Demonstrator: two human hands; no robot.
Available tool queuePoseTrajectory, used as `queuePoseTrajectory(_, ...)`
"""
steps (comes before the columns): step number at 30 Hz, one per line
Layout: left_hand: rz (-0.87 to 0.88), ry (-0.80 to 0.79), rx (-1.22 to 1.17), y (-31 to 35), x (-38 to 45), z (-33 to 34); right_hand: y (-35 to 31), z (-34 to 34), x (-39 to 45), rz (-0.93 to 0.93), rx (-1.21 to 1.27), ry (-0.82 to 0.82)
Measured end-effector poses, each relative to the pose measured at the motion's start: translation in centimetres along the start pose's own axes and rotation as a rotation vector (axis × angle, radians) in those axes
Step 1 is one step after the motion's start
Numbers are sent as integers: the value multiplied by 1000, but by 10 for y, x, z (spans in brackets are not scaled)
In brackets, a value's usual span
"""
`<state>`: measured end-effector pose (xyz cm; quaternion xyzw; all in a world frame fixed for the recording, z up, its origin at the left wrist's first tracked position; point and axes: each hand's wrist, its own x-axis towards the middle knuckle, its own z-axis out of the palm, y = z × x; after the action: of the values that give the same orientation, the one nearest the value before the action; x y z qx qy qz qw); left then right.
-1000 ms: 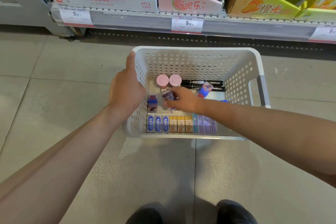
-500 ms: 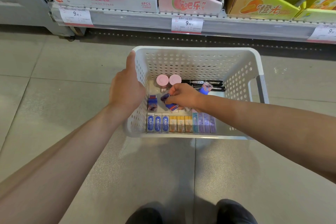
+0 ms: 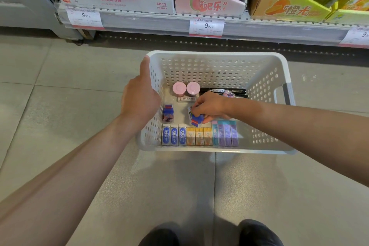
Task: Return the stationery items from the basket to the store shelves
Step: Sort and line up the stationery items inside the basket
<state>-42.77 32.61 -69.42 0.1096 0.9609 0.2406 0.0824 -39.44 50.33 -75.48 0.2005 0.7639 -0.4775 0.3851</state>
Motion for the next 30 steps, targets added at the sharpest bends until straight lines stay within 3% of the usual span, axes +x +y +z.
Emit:
queuePoseTrajectory(5, 5, -2, -13, 2, -1, -1, 0, 2, 4, 7, -129, 104)
queuePoseTrajectory(9, -5, -3, -18, 2, -1, -1, -1, 9, 7, 38, -57, 170)
queuePoseTrajectory(12, -3, -1, -15, 2, -2, 0, -3, 21, 6, 73, 67, 145)
queuePoseTrajectory(16, 0, -8, -24, 2, -2, 0, -7, 35, 10, 67, 30, 136)
queuePoseTrajectory(22, 5, -3, -11, 1, -1, 0, -5, 49, 23, -69, -342, 343)
queuePoseTrajectory(30, 2, 14, 16, 1, -1, 1, -3, 61, 34, -168, -398, 458)
